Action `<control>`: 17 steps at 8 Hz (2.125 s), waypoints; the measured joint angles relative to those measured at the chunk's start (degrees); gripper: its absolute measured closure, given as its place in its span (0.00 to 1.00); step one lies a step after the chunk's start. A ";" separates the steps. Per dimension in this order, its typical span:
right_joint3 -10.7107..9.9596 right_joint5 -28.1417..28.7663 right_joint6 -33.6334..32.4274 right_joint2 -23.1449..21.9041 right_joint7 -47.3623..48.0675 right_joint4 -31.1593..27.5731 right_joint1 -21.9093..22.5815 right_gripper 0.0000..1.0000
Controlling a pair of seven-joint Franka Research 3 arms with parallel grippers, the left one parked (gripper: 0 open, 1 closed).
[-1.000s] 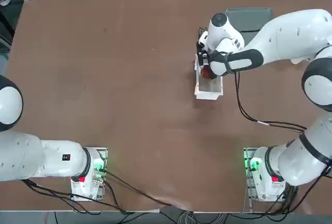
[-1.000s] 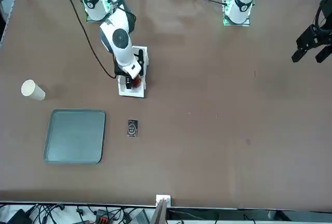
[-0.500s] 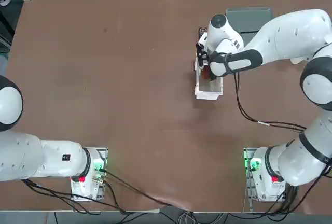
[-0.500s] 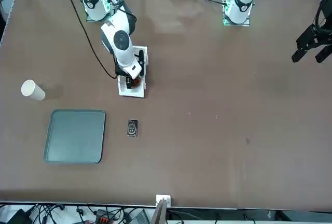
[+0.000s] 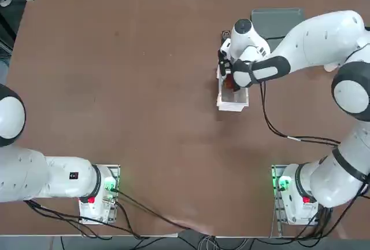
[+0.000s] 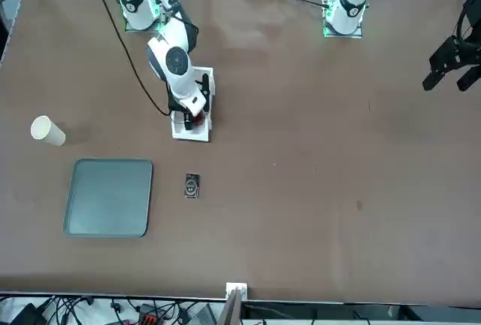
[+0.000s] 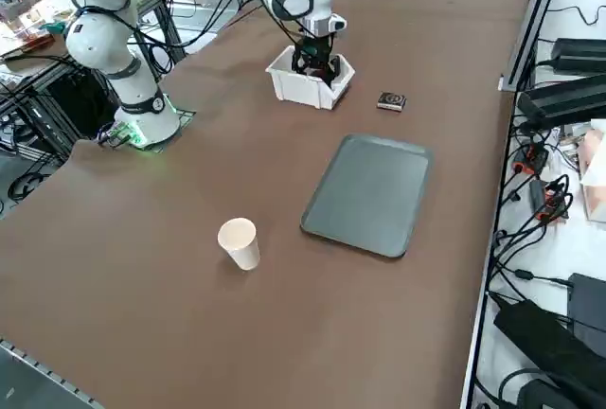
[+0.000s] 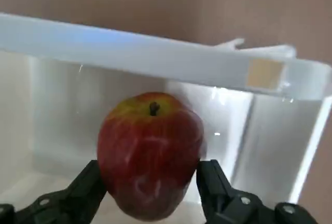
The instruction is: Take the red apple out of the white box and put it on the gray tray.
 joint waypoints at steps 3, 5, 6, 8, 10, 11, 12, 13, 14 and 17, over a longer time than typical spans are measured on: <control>0.00 -0.27 0.60 0.20 0.00 0.03 0.00 0.11; 0.00 -2.43 0.66 0.02 -0.02 0.19 -0.02 0.19; 0.00 -2.72 0.66 -0.03 -0.02 0.34 -0.06 0.22; -0.03 -3.19 0.47 -0.66 -0.03 0.65 -0.09 0.22; -0.03 -3.26 -1.07 -2.56 -0.23 0.93 -0.10 0.22; -0.03 -3.29 -3.27 -4.17 -0.58 1.31 -0.10 0.22; -0.02 -3.29 -6.98 -5.99 -1.05 2.40 -0.08 0.22; 0.00 -3.29 -11.59 -7.89 -1.63 4.05 -0.03 0.22; 0.03 -3.28 -15.71 -9.61 -2.14 5.86 -0.01 0.22; -0.28 0.91 -21.89 -12.30 -2.28 11.07 -1.47 0.23</control>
